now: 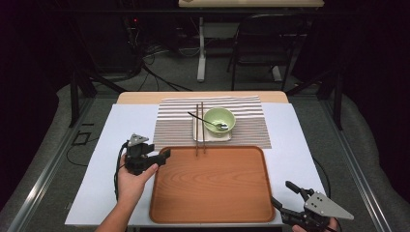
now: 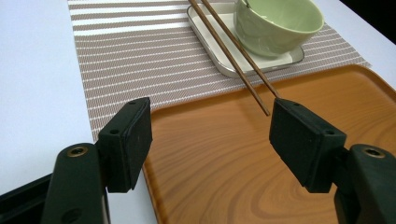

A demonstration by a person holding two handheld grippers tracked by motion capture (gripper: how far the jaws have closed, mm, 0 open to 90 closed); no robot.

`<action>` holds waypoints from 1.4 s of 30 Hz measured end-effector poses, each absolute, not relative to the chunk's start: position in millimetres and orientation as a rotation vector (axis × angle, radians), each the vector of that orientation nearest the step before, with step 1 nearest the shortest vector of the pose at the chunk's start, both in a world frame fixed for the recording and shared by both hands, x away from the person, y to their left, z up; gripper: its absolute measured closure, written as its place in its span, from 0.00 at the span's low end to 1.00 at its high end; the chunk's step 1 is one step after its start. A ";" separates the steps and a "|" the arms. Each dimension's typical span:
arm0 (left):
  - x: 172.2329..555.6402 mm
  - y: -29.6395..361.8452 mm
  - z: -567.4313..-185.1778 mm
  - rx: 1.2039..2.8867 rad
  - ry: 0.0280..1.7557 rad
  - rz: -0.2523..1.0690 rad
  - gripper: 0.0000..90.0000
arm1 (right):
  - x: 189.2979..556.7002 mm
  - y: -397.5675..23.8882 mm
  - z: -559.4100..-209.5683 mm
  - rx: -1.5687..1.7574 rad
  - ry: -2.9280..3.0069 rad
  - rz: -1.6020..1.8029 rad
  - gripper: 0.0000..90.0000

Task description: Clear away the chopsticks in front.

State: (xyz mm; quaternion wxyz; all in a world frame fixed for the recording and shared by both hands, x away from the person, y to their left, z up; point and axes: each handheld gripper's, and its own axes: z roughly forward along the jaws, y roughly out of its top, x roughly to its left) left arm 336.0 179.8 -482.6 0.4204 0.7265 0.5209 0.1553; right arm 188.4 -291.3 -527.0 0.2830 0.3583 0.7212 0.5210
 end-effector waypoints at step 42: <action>430.1 146.2 -467.9 1.853 1.466 0.257 0.40 | 188.1 -293.0 -527.0 0.958 1.931 1.403 0.31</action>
